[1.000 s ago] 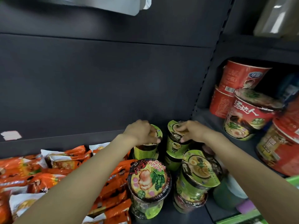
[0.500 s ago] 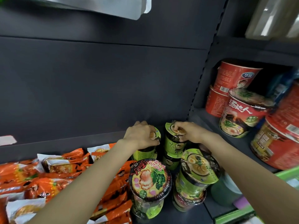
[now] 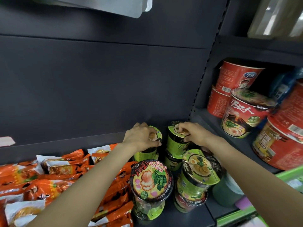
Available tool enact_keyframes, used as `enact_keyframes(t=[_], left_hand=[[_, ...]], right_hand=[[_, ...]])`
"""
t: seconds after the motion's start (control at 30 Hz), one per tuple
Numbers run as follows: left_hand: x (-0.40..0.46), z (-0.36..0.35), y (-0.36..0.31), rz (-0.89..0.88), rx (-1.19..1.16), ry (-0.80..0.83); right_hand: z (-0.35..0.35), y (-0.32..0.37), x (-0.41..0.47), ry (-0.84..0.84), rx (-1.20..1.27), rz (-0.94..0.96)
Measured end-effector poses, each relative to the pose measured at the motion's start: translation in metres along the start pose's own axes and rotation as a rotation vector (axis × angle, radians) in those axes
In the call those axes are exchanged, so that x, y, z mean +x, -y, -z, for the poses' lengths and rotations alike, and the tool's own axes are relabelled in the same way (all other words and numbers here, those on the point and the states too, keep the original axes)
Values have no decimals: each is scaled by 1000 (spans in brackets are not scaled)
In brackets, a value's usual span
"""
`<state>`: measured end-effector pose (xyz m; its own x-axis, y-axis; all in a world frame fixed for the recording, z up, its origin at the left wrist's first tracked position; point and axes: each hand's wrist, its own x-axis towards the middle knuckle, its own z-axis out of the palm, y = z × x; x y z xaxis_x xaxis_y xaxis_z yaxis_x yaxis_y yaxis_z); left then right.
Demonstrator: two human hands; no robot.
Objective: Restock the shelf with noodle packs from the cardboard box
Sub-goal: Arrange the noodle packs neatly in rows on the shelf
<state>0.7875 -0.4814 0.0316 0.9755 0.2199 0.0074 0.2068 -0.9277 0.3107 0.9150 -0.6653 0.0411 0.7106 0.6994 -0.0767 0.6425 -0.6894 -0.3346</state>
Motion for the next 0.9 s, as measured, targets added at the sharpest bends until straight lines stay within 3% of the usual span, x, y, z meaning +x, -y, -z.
enact_keyframes(t=[0.17,0.33,0.7,0.9], left_hand=[[1,3,-1,-14,17,11],[1,3,-1,-16,23,11],[2,2,1,-13,9,17],[2,3,1,-16,8,21]], right_hand=[[2,4,-3,43,-50,-36],[-10,10,6,-20,-110,-71],[-5,3,2,-62,48,-27],[5,-4,3,57,54,-24]])
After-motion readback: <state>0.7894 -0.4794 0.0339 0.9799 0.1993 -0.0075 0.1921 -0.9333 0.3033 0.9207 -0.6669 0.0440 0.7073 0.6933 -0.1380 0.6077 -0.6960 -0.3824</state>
